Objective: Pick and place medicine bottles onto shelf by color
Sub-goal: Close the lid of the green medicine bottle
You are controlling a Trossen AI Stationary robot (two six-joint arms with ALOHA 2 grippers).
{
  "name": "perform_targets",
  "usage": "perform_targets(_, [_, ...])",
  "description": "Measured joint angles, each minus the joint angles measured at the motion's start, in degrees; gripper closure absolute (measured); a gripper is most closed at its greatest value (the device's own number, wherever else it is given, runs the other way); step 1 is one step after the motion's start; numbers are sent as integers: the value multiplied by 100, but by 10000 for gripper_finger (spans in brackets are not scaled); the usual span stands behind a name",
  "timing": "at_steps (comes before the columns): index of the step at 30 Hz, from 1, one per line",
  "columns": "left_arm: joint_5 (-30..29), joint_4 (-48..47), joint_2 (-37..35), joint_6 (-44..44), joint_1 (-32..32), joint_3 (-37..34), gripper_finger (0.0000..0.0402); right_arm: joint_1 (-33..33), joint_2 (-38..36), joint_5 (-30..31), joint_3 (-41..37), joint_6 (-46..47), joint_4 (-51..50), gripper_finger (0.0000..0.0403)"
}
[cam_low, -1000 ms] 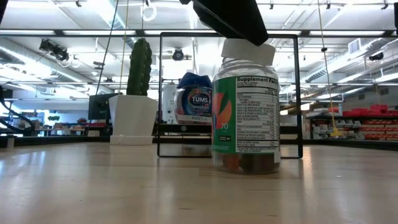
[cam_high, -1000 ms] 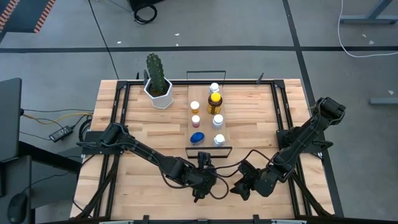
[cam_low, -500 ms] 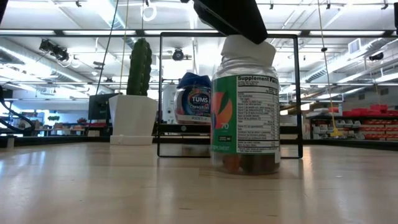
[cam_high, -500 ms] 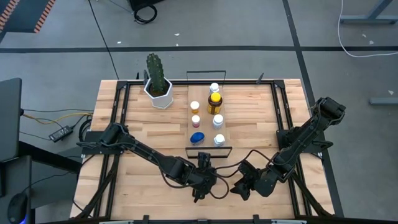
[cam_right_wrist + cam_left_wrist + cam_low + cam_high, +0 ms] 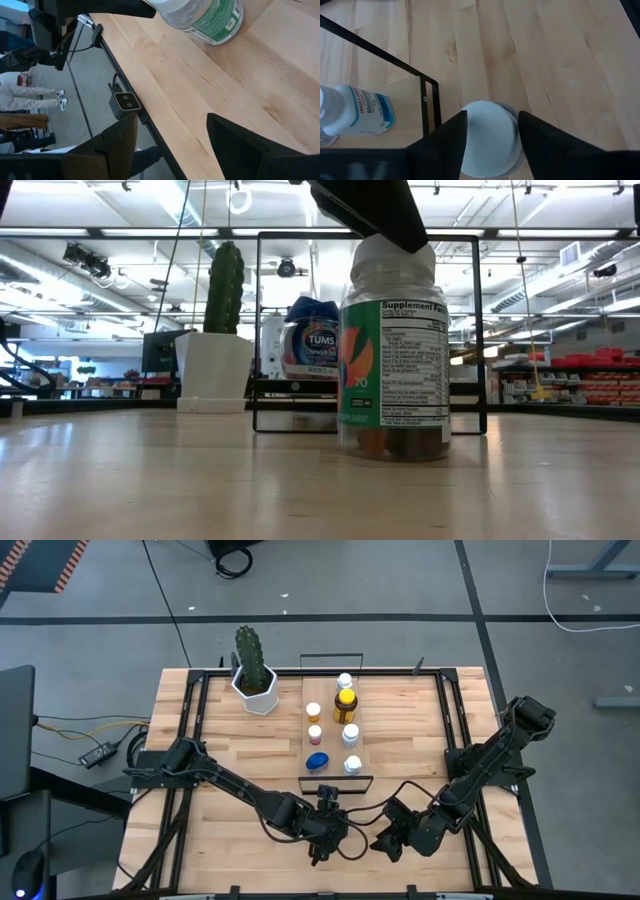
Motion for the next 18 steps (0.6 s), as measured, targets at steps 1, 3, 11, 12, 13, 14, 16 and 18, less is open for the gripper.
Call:
perform_targets(1, [0, 0, 0, 0, -3, 0, 222, -1, 0, 0, 0, 0, 0, 158])
perform_targets(3, [0, 0, 0, 0, -11, -2, 227, -1, 0, 0, 0, -1, 0, 158])
perform_targets(11, [-11, 2, 0, -3, -15, -2, 229, -1, 0, 0, 0, -1, 0, 158])
perform_targets(12, [-10, 2, 0, -14, -18, -2, 230, -1, 0, 0, 0, 0, 0, 158])
perform_targets(13, [-11, 2, 0, -57, -24, -2, 231, -1, 0, 0, 0, 0, 0, 158])
perform_targets(14, [-11, 4, 0, -104, -37, -2, 232, -1, 0, 0, 0, -2, -2, 158])
perform_targets(16, [-11, -1, -11, -150, -54, -2, 234, -1, 0, 0, 0, -2, 0, 158])
perform_targets(18, [-17, 7, -20, -220, -82, -2, 235, -1, 0, 0, 0, -2, -1, 158])
